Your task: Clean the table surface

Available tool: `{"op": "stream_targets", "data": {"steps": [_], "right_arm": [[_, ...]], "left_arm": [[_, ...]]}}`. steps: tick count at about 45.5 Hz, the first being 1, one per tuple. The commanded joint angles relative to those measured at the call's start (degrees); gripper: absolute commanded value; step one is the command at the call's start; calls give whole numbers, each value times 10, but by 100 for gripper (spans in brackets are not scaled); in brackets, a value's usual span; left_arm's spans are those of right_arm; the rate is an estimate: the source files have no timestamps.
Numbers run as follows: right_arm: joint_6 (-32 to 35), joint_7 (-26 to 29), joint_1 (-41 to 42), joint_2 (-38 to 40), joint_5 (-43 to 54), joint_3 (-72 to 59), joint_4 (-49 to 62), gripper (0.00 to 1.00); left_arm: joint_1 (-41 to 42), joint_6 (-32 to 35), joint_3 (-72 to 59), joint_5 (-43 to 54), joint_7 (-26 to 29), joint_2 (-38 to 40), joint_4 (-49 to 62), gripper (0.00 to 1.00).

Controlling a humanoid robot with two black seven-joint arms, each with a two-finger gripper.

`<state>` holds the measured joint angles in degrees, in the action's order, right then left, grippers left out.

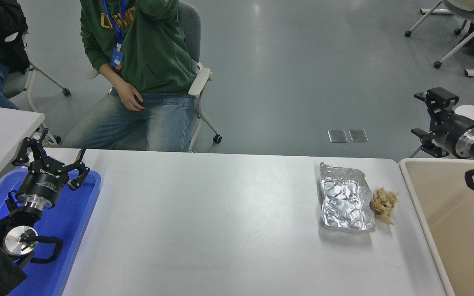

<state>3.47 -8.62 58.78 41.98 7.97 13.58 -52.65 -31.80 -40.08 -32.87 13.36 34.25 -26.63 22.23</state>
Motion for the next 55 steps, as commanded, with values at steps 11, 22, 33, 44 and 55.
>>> {"op": "stream_targets", "data": {"steps": [11,22,33,44,55], "right_arm": [[0,-13,16,13,-1,44,-91,100],[0,-13,13,22,0,43,-91,100],[-8,-16,4,18,18,32,-91,100],[-65,-59,-41,-35,98,32,-86,100],[-128,-115,-85,-131,115,33,-29,100]], "left_arm": [[1,0,0,0,0,0,0,100],[1,0,0,0,0,0,0,100],[1,0,0,0,0,0,0,100],[1,0,0,0,0,0,0,100],[1,0,0,0,0,0,0,100]]}}
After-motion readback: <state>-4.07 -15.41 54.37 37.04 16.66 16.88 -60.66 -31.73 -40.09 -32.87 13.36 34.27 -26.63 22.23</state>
